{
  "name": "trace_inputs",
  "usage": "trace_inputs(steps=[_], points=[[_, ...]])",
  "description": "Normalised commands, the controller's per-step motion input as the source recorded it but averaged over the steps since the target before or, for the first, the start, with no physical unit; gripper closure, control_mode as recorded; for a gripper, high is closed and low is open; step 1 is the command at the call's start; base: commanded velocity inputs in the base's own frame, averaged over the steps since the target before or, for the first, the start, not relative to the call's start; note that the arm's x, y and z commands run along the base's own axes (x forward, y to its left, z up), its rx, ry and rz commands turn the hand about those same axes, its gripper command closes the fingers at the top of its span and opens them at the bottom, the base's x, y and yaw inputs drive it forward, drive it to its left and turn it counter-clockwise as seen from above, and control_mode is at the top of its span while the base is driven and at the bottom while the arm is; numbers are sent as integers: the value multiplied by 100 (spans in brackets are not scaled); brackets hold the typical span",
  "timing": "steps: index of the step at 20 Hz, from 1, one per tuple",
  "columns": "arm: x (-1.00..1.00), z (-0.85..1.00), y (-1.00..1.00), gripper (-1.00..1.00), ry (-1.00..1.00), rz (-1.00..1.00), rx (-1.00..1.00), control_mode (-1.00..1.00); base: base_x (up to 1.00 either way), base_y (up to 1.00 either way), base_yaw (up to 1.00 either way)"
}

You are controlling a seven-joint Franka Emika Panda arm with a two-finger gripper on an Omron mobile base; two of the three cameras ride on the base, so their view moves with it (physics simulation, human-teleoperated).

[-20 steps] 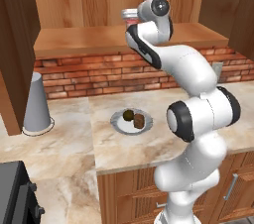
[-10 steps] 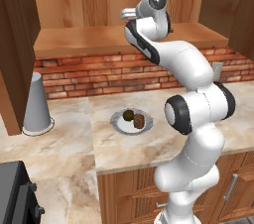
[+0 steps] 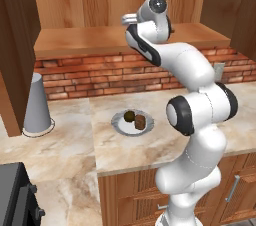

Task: Pick the avocado and bread from the counter and place them on the plate. Then pick the jam from the cabinet and place it next to the plate. Lastly close the cabinet door.

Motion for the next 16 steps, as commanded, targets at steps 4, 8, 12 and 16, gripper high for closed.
trace_inputs(steps=[4, 8, 12, 16], points=[[32, -5, 0, -100, 0, 0, 0, -100, 0, 0, 0], [38, -1, 1, -100, 0, 0, 0, -100, 0, 0, 0], [47, -10, 9, -100, 2, 0, 2, -100, 0, 0, 0], [50, -33, 17, -100, 9, 0, 3, -100, 0, 0, 0]])
